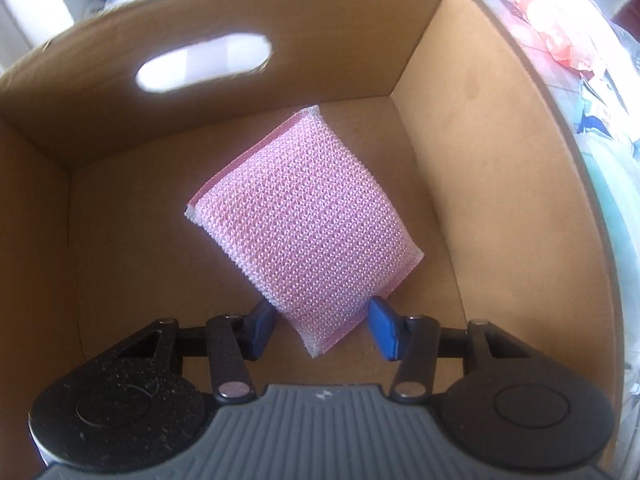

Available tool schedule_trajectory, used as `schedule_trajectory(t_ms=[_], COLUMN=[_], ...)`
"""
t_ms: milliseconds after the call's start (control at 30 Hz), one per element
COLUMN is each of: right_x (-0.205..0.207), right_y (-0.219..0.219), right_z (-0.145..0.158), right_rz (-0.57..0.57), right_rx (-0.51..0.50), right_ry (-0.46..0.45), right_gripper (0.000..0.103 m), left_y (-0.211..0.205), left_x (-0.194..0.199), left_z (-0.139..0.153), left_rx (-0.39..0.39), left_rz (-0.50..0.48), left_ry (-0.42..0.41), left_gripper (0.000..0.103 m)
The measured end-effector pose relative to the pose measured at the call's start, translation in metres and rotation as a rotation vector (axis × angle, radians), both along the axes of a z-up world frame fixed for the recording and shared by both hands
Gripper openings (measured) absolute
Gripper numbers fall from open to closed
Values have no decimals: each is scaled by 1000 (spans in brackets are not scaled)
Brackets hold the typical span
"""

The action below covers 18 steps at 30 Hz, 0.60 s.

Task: Organize soft objects
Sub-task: 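Carry the pink sponge into the cardboard box and open the left gripper, then move the left gripper back toward the blue-and-white bandage box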

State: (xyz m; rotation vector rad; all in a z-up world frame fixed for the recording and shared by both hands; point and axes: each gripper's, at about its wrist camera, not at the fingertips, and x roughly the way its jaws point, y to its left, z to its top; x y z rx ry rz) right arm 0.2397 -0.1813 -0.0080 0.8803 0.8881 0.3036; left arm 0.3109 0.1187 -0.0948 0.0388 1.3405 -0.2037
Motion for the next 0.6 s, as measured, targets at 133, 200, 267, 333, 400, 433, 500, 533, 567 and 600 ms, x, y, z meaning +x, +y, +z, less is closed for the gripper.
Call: schedule_trajectory(t_ms=[133, 200, 267, 333, 400, 433, 500, 533, 567, 600], right_x=[1, 1, 2, 4, 5, 5, 5, 5, 5, 5], right_y=[-5, -8, -10, -12, -13, -13, -15, -15, -16, -17], right_z=[-4, -8, -10, -13, -17, -18, -21, -22, -23, -24], right_rz=[-12, -20, -24, -28, -30, -32, -33, -34, -36, -39], right_rx=[-6, -7, -6, -4, -1, 3, 7, 7, 8, 11], right_ry=[12, 18, 21, 25, 32, 36, 40, 40, 41, 44], right_gripper=[47, 47, 47, 48, 48, 48, 48, 48, 48, 48], left_y=[-17, -25, -29, -31, -31, -30, -29, -28, -26, -26], left_x=[9, 10, 11, 11, 13, 14, 18, 19, 24, 25], left_z=[2, 4, 7, 11, 15, 16, 17, 17, 17, 16], left_rx=[38, 75, 87, 89, 94, 96, 81, 68, 58, 51], left_rz=[-107, -160, -197, -209, -216, -209, -183, -174, -166, -161], left_ry=[-46, -71, -93, -124, -153, -160, -166, -168, -165, -162], left_gripper=[52, 52, 54, 60, 66, 70, 70, 71, 71, 71])
